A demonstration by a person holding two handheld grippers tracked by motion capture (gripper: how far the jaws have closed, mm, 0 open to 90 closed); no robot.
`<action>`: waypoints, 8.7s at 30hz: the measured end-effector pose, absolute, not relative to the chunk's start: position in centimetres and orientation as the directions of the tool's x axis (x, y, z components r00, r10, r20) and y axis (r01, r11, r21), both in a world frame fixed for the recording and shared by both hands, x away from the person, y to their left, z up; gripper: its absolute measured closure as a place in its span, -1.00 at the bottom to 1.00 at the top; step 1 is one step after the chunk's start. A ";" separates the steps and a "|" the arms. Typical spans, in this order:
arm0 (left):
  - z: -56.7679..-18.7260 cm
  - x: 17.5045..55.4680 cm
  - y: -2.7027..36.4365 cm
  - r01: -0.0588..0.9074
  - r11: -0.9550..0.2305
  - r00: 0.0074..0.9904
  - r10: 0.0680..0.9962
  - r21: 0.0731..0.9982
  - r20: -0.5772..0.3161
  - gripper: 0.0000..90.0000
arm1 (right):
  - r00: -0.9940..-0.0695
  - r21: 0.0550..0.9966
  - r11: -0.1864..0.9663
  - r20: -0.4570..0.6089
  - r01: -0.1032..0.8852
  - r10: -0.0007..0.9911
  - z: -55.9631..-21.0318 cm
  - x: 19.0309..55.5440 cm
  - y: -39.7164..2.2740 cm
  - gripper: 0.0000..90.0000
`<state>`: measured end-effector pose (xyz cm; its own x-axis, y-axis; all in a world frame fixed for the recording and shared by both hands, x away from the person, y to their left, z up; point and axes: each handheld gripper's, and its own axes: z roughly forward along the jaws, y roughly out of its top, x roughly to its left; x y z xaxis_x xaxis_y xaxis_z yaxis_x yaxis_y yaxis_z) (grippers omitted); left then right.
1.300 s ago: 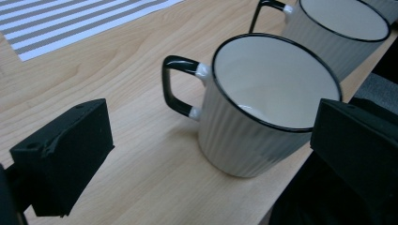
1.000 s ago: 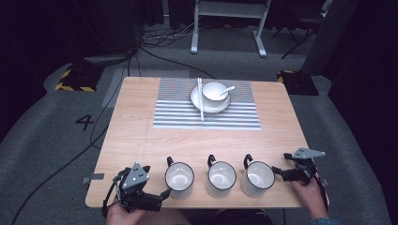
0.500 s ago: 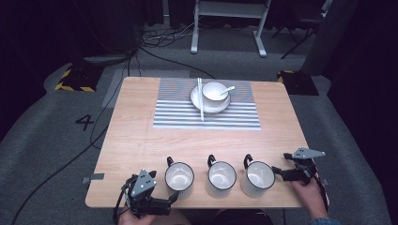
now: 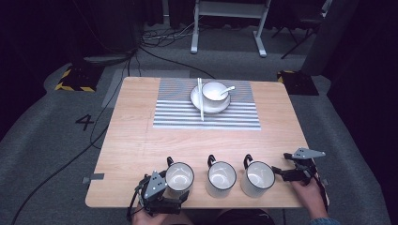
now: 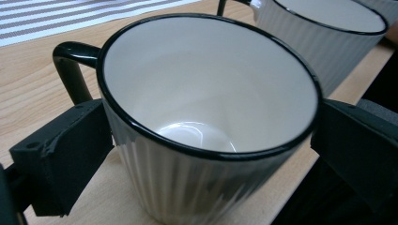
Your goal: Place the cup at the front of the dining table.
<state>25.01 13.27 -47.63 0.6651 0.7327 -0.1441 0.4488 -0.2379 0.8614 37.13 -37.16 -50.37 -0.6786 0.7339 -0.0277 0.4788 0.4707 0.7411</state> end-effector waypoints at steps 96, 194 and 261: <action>-39.8 42.0 14.2 0.425 -0.262 0.655 0.750 0.867 -0.094 -0.93 | -0.661 0.741 0.457 -0.023 0.492 0.750 -50.4 37.2 -37.3 -0.66; -48.0 55.9 11.9 0.515 -0.203 0.493 0.865 0.833 -0.094 -1.00 | -0.636 0.738 0.442 -0.022 0.510 0.771 -50.4 37.3 -37.2 -0.66; -39.5 32.9 25.0 0.422 -0.274 0.681 0.725 0.864 -0.103 -0.96 | -0.631 0.741 0.440 -0.028 0.508 0.775 -50.4 37.1 -37.0 -0.66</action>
